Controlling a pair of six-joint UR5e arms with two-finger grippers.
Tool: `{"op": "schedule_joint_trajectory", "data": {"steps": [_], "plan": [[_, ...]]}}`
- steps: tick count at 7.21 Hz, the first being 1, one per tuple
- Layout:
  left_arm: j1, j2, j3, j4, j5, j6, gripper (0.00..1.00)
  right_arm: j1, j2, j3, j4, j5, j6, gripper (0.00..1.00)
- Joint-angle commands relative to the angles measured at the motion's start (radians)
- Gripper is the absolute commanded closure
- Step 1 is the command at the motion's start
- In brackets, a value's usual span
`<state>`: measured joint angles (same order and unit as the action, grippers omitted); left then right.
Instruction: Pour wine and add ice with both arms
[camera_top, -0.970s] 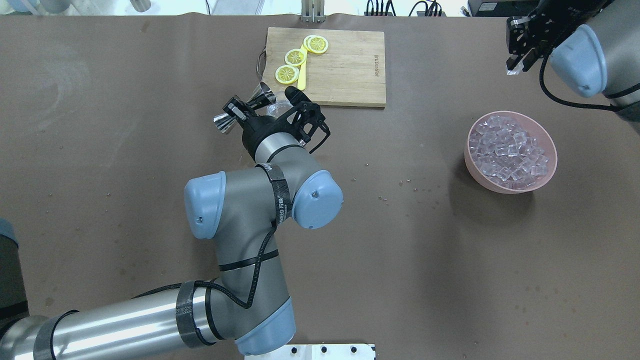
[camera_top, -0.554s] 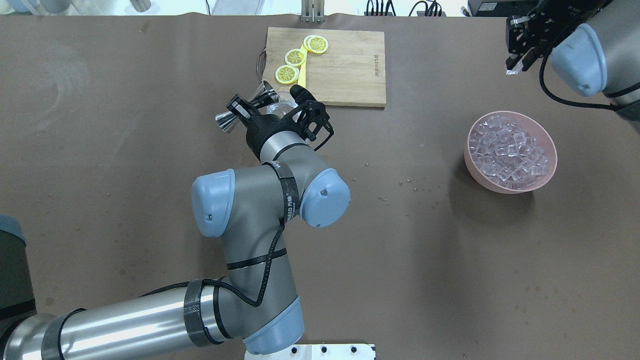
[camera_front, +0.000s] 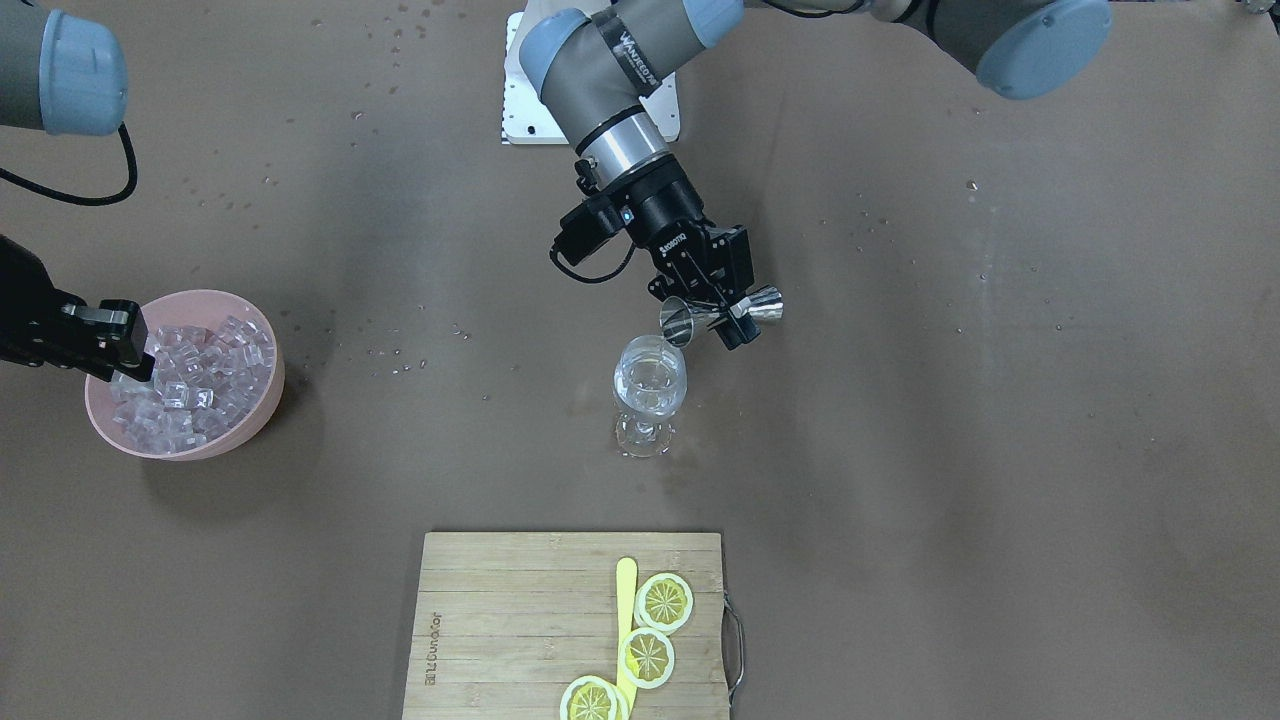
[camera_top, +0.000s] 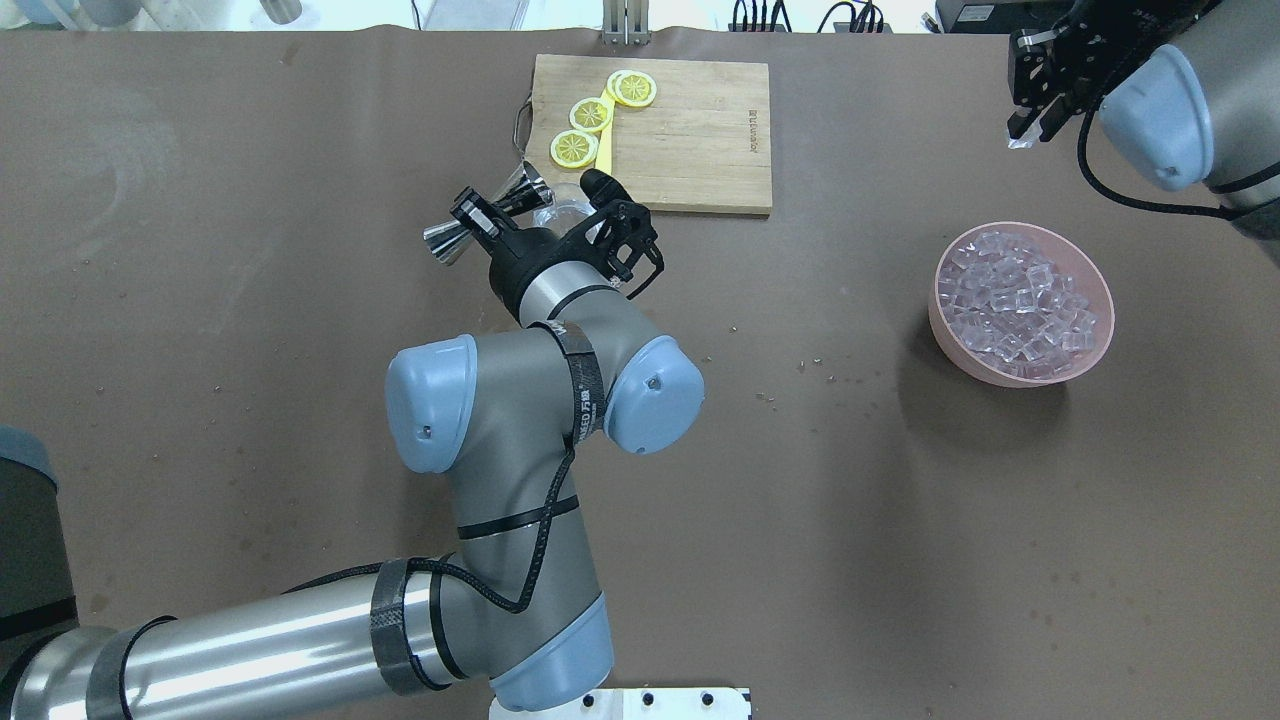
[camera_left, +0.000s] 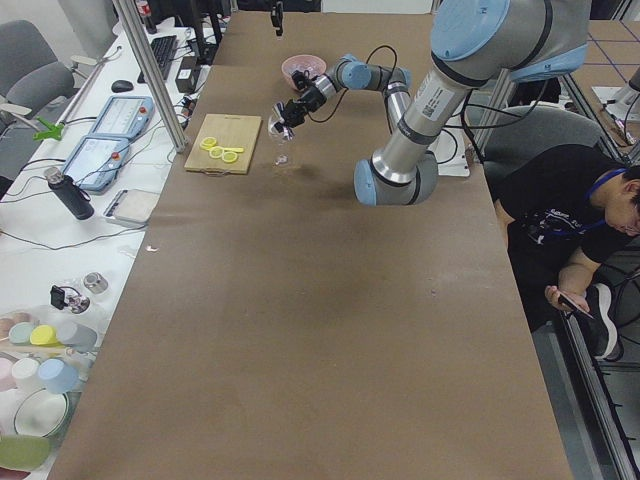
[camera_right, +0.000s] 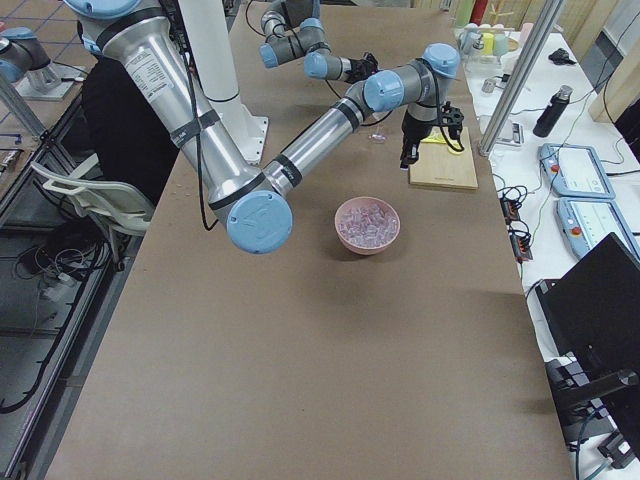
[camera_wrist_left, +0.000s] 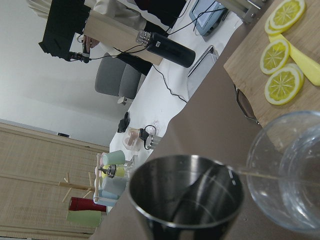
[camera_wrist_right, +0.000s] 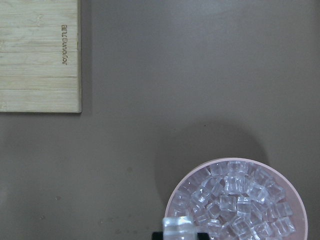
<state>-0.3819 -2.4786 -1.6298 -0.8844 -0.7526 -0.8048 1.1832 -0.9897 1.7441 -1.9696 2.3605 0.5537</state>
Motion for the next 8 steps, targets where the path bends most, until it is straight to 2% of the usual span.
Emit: {"op": "schedule_joint_trajectory", "data": {"steps": [1, 3, 6, 8], "plan": [[0.0, -0.005, -0.004, -0.005, 0.004, -0.008, 1.0, 0.001, 0.0, 0.0, 0.0, 0.002, 0.0, 1.0], [0.0, 0.007, -0.033, -0.056, 0.002, -0.025, 1.0, 0.001, 0.0, 0.0, 0.0, 0.013, 0.002, 1.0], [-0.012, 0.098, -0.083, -0.395, 0.001, -0.069, 1.0, 0.001, 0.005, -0.009, 0.0, 0.019, 0.005, 1.0], [-0.067, 0.235, -0.134, -0.729, -0.011, -0.065, 1.0, -0.017, 0.067, -0.027, -0.002, 0.029, 0.104, 1.0]]}}
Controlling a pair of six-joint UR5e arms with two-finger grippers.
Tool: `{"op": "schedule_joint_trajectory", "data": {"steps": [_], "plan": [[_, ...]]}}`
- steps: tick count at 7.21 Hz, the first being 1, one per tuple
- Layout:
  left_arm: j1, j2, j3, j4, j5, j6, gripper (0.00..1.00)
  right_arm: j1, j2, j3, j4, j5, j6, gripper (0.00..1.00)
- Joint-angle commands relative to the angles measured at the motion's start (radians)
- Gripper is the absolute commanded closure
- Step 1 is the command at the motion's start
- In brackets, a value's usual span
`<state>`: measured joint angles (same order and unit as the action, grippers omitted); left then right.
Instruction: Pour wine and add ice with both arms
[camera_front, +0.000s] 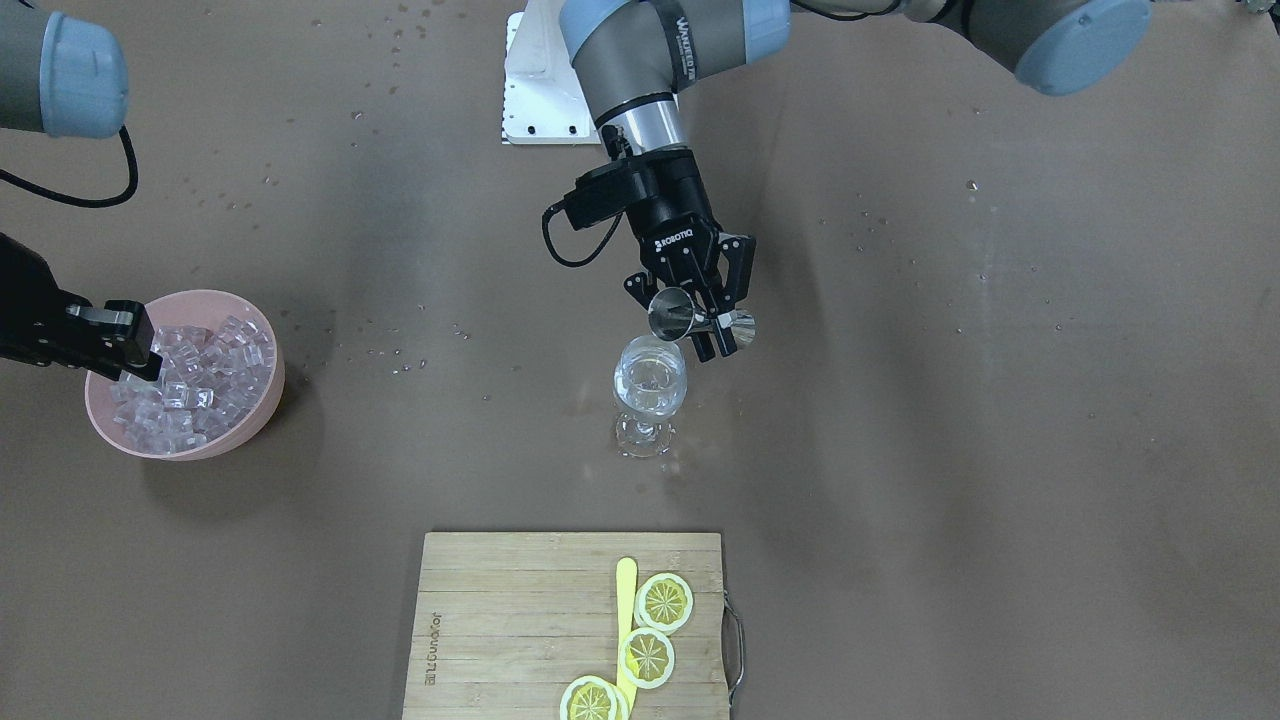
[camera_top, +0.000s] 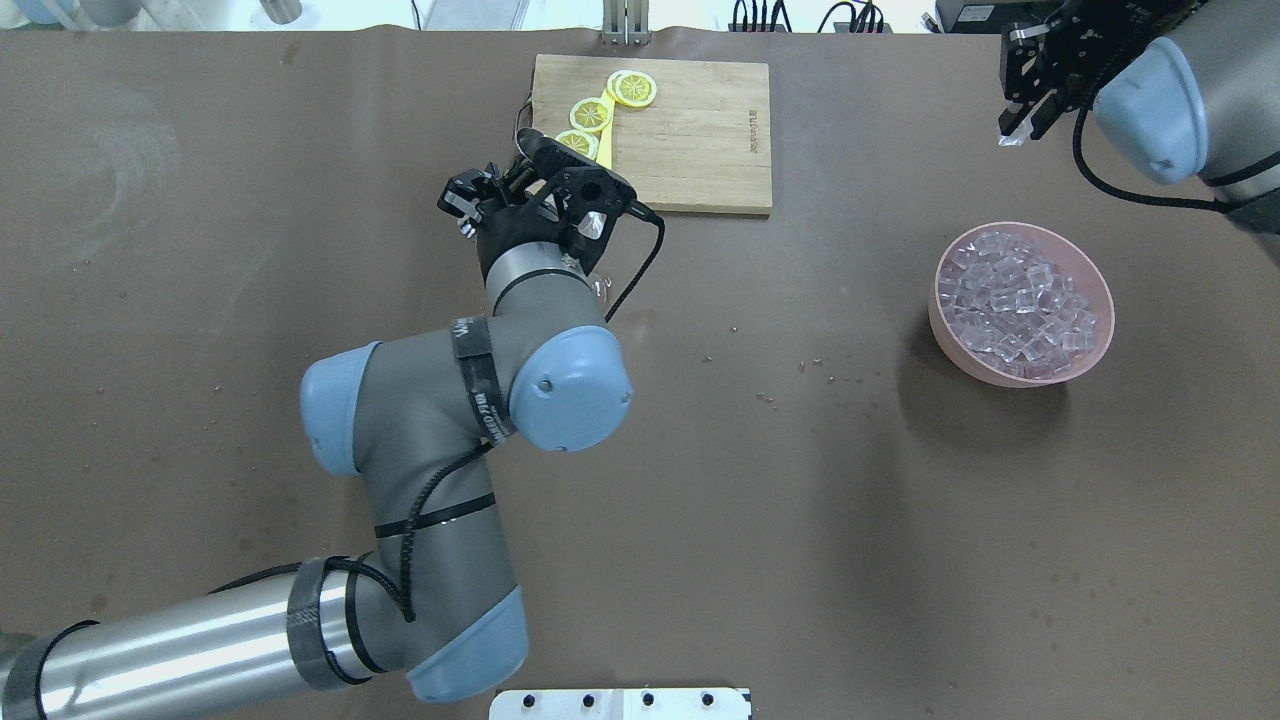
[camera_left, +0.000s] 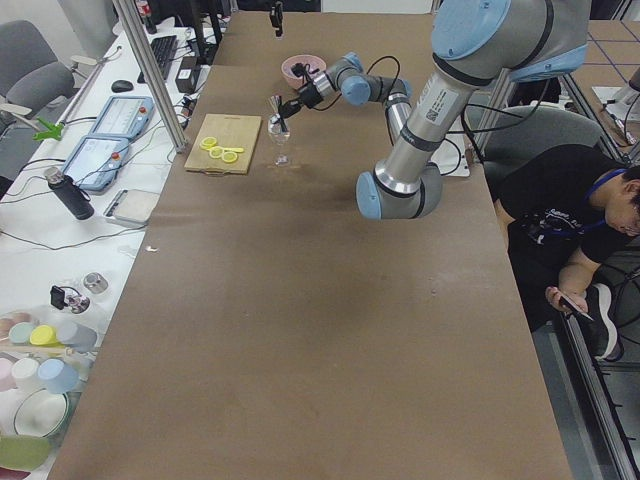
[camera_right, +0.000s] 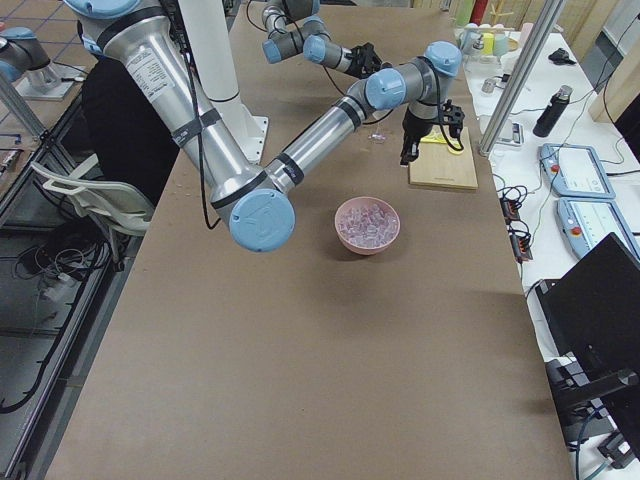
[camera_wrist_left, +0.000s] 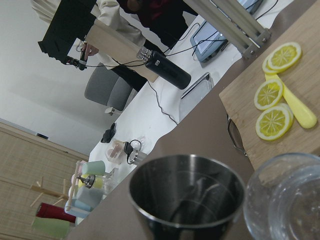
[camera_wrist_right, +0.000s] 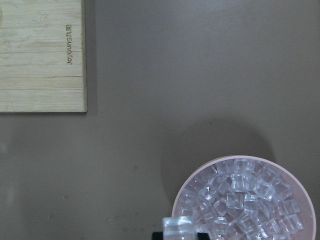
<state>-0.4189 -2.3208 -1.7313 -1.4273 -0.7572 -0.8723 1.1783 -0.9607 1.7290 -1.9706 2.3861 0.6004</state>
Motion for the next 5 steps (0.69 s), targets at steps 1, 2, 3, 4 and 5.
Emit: {"op": "schedule_joint_trajectory", "data": {"steps": [1, 2, 3, 4, 5], "plan": [[-0.064, 0.134, -0.083, -0.218, -0.008, 0.004, 1.0, -0.046, 0.071, -0.02, 0.001, -0.001, 0.114, 1.0], [-0.124, 0.209, -0.153, -0.234, -0.08, 0.004, 1.0, -0.078, 0.104, -0.026, 0.002, -0.007, 0.177, 1.0], [-0.206, 0.262, -0.175, -0.346, -0.178, 0.004, 1.0, -0.112, 0.149, -0.041, 0.005, -0.01, 0.247, 1.0], [-0.265, 0.35, -0.156, -0.56, -0.253, 0.004, 1.0, -0.161, 0.183, -0.046, 0.019, -0.04, 0.324, 1.0], [-0.318, 0.436, -0.116, -0.76, -0.31, 0.004, 1.0, -0.207, 0.225, -0.075, 0.057, -0.072, 0.408, 1.0]]}}
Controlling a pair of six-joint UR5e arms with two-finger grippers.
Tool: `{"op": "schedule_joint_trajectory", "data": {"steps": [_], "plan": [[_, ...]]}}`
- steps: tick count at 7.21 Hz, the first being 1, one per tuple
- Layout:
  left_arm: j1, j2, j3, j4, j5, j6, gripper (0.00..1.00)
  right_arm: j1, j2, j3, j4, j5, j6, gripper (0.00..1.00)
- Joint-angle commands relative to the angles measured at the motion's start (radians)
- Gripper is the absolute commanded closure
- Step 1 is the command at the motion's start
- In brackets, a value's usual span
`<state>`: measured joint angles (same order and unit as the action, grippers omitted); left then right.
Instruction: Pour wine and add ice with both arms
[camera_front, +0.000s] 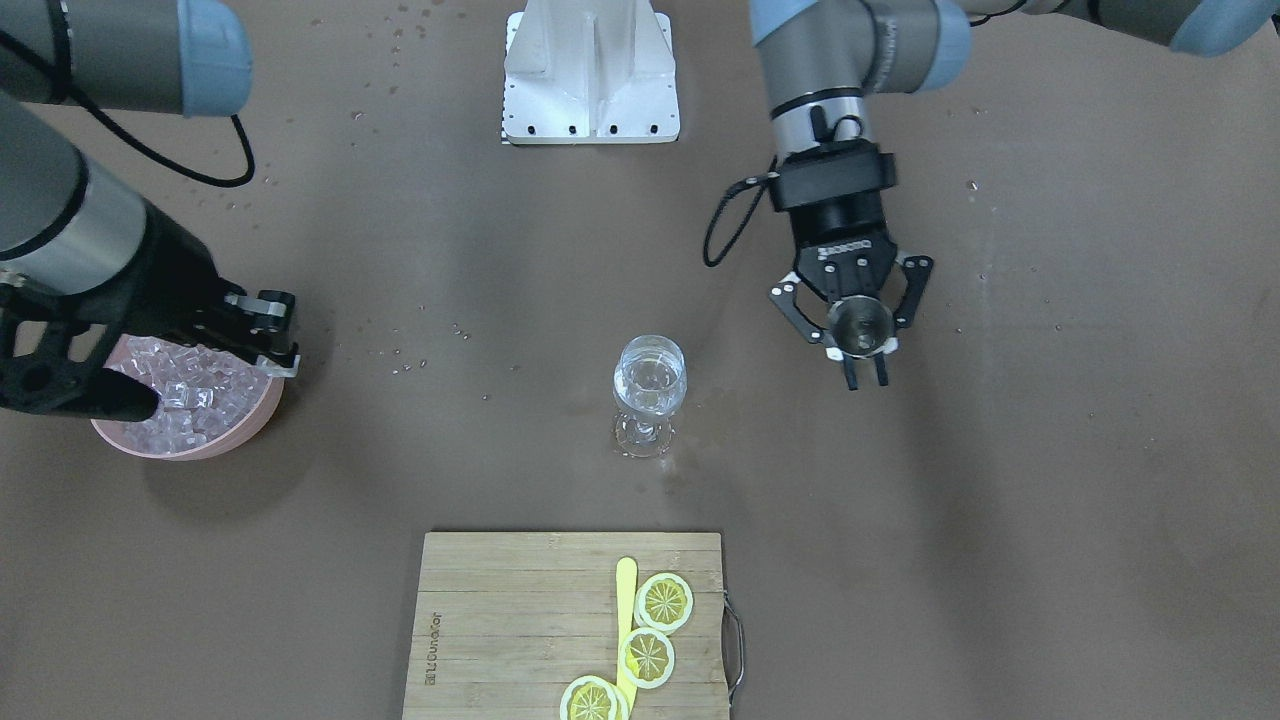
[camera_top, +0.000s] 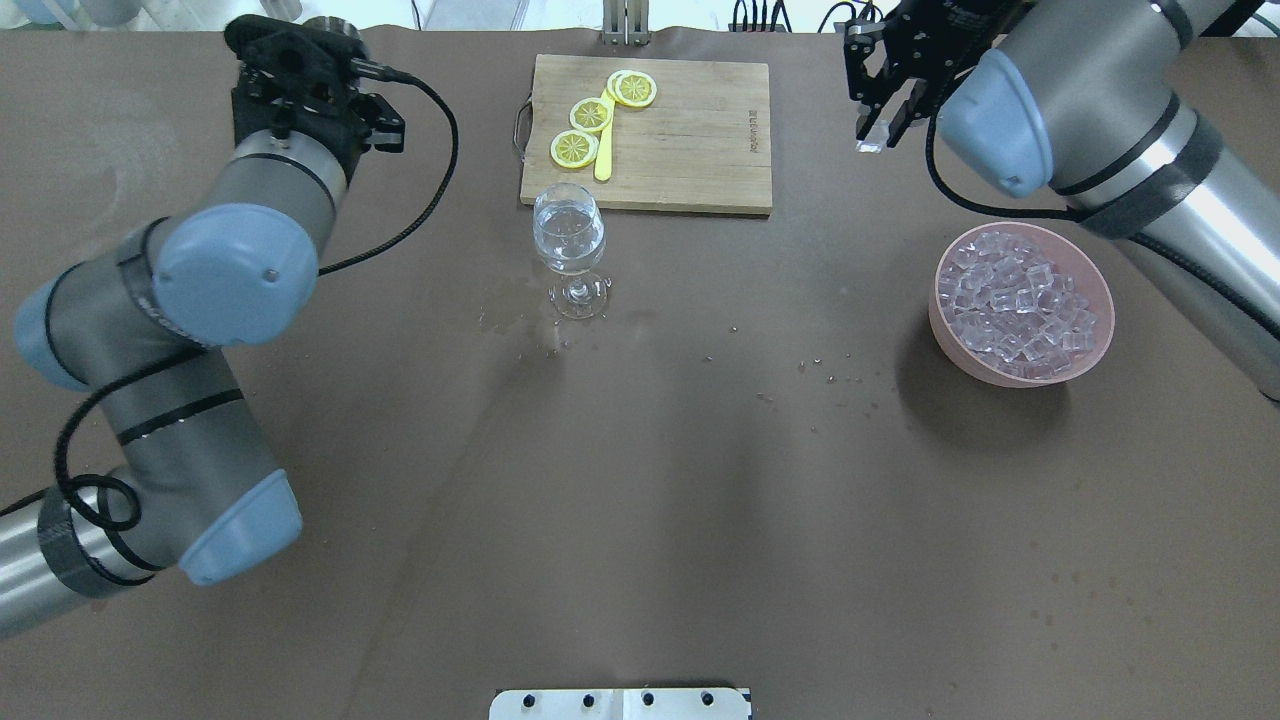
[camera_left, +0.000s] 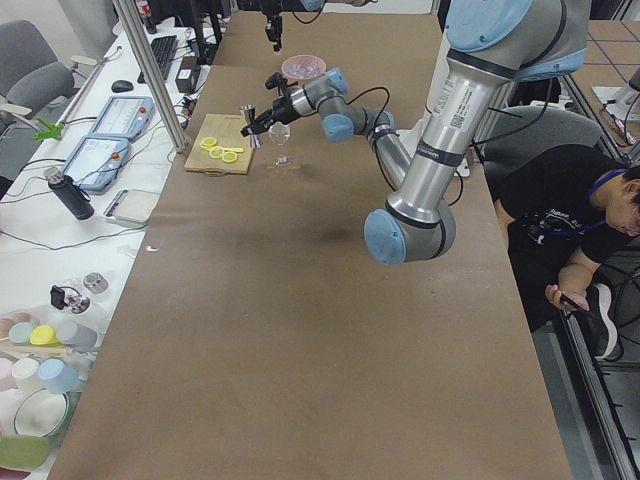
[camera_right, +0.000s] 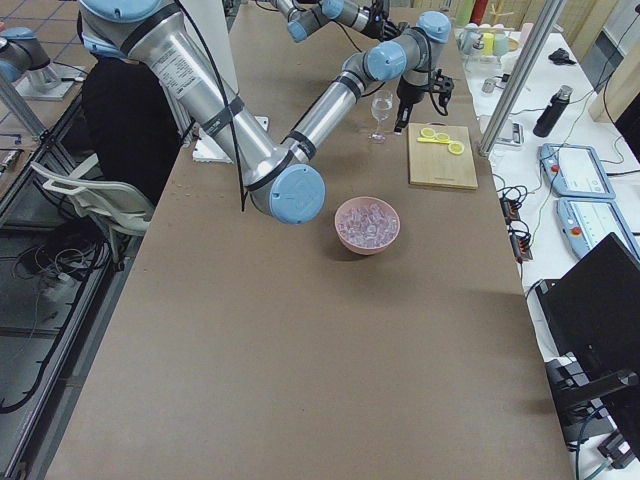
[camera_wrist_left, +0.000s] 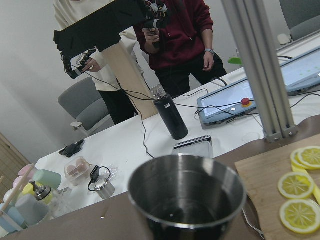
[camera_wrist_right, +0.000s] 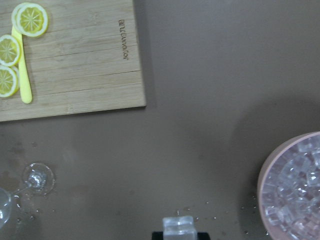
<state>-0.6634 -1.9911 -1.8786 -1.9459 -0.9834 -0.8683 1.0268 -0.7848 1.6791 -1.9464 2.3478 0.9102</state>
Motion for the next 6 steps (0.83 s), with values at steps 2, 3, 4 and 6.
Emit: {"op": "schedule_joint_trajectory", "data": {"steps": [2, 3, 4, 6], "plan": [[-0.2, 0.237, 0.192, -0.616, -0.199, 0.011, 1.0, -0.151, 0.161, -0.123, 0.118, -0.105, 0.275, 1.0], [-0.262, 0.245, 0.285, -0.724, -0.234, 0.023, 1.0, -0.195, 0.232, -0.2, 0.165, -0.137, 0.35, 1.0], [-0.29, 0.27, 0.391, -0.878, -0.236, 0.023, 1.0, -0.232, 0.295, -0.285, 0.223, -0.169, 0.408, 1.0], [-0.311, 0.306, 0.562, -1.054, -0.235, 0.017, 1.0, -0.286, 0.366, -0.383, 0.28, -0.219, 0.473, 1.0]]}}
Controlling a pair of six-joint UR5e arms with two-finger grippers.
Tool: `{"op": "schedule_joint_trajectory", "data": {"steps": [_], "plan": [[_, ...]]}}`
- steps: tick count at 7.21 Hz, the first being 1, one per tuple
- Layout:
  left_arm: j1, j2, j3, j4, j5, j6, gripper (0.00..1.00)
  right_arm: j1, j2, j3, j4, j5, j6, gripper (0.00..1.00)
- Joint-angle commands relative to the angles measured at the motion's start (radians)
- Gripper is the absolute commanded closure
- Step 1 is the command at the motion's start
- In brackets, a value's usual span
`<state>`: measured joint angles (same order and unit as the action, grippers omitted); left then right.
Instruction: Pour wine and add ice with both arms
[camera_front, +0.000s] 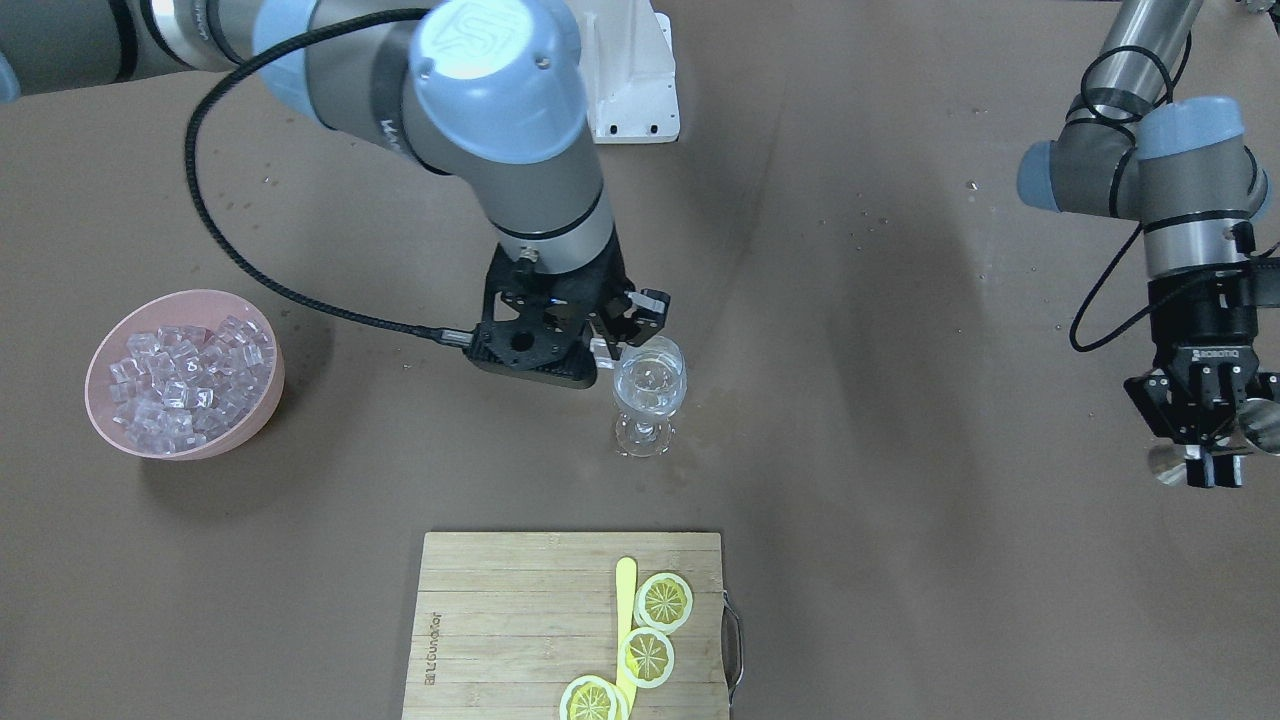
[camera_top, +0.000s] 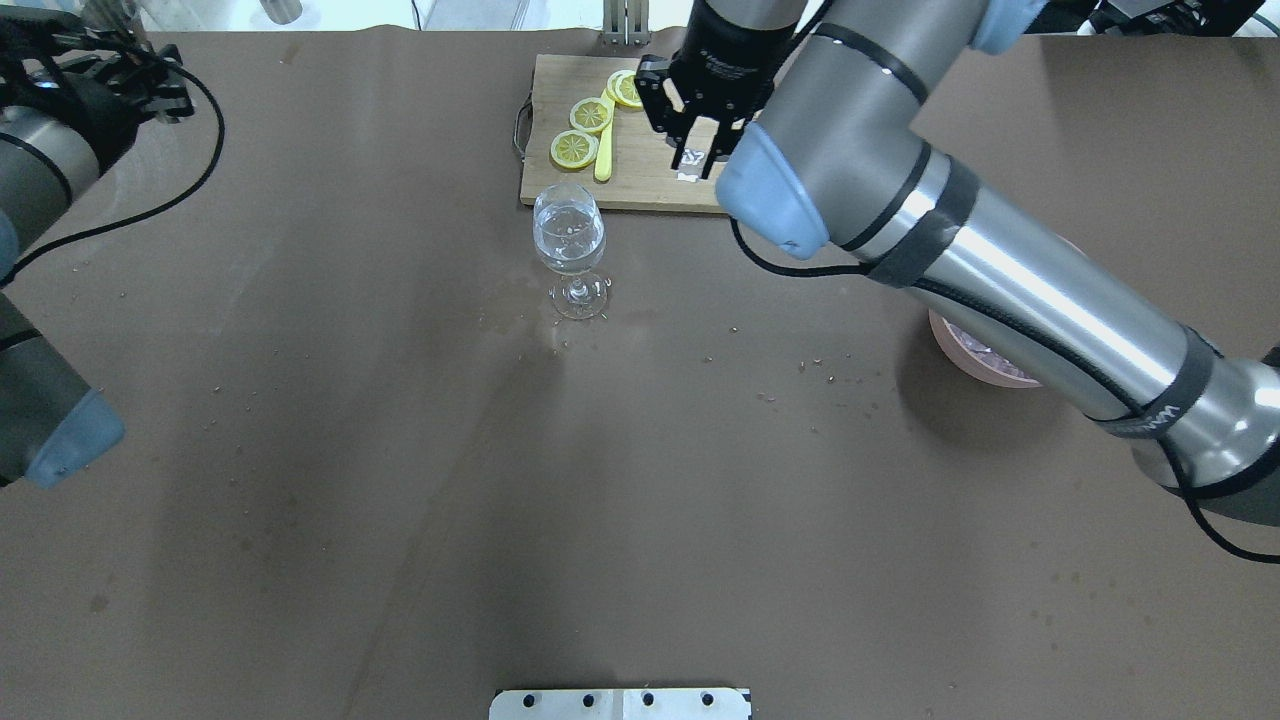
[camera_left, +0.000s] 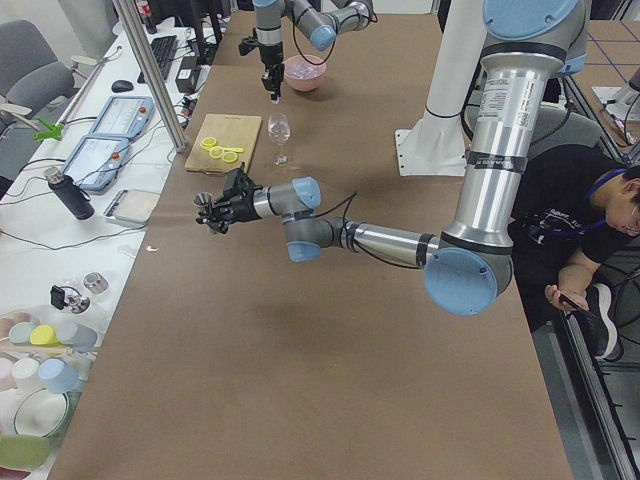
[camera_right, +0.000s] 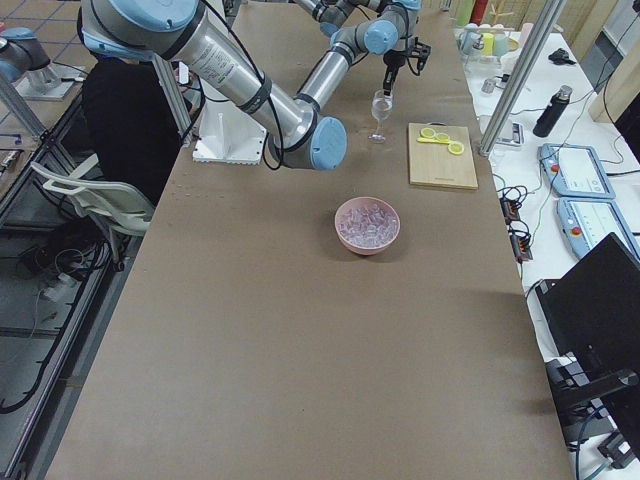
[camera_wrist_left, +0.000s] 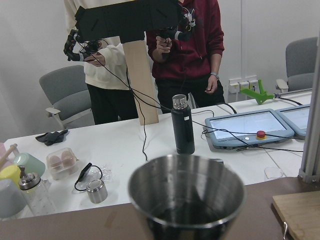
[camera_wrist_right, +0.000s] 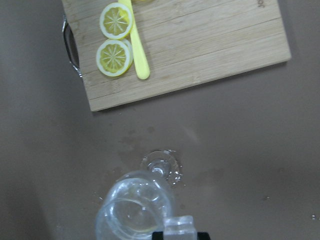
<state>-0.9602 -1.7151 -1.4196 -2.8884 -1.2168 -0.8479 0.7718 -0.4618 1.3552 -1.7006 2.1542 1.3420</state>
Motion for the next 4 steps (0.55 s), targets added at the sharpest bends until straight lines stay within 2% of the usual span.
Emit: {"op": "schedule_joint_trajectory", "data": {"steps": [1, 4], "plan": [[-0.012, 0.054, 0.152, -0.185, 0.002, -0.013, 1.0, -0.041, 0.055, -0.071, 0.035, -0.04, 0.052, 1.0], [0.001, 0.115, 0.235, -0.29, 0.006, -0.089, 1.0, -0.063, 0.045, -0.079, 0.038, -0.069, 0.048, 1.0]]}}
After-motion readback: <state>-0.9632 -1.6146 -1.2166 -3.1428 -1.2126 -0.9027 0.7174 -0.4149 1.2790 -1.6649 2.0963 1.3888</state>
